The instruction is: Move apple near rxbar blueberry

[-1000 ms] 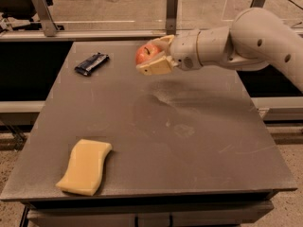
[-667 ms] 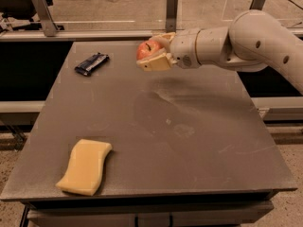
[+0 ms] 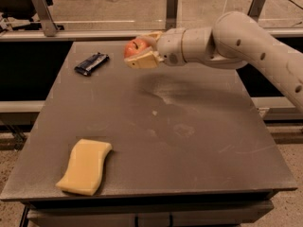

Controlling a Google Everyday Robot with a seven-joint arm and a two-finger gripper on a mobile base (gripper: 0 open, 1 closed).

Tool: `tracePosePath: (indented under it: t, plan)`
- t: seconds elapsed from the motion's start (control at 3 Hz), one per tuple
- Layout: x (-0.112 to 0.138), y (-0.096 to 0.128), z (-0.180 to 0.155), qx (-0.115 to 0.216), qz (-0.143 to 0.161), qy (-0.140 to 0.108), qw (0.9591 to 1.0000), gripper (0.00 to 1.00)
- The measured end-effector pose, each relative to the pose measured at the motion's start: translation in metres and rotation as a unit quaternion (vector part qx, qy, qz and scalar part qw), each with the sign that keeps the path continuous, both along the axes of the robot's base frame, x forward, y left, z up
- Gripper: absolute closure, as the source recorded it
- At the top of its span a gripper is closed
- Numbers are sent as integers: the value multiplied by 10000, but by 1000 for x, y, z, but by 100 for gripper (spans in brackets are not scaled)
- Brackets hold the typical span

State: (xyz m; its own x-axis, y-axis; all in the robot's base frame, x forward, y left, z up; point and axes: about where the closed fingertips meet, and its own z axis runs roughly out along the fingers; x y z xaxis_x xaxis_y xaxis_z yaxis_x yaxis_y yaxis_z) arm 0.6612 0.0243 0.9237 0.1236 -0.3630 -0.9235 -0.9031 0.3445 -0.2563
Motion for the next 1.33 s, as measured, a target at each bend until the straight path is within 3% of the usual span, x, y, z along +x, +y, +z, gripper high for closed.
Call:
tracePosePath:
  t: [0.33,1.0,1.33]
  plan:
    - [17,35,-6,59,324,47,9994,100]
    - [24,87,-32,98,624,408,9972,100]
    - [26,104,-43,159,653,568,9961,83]
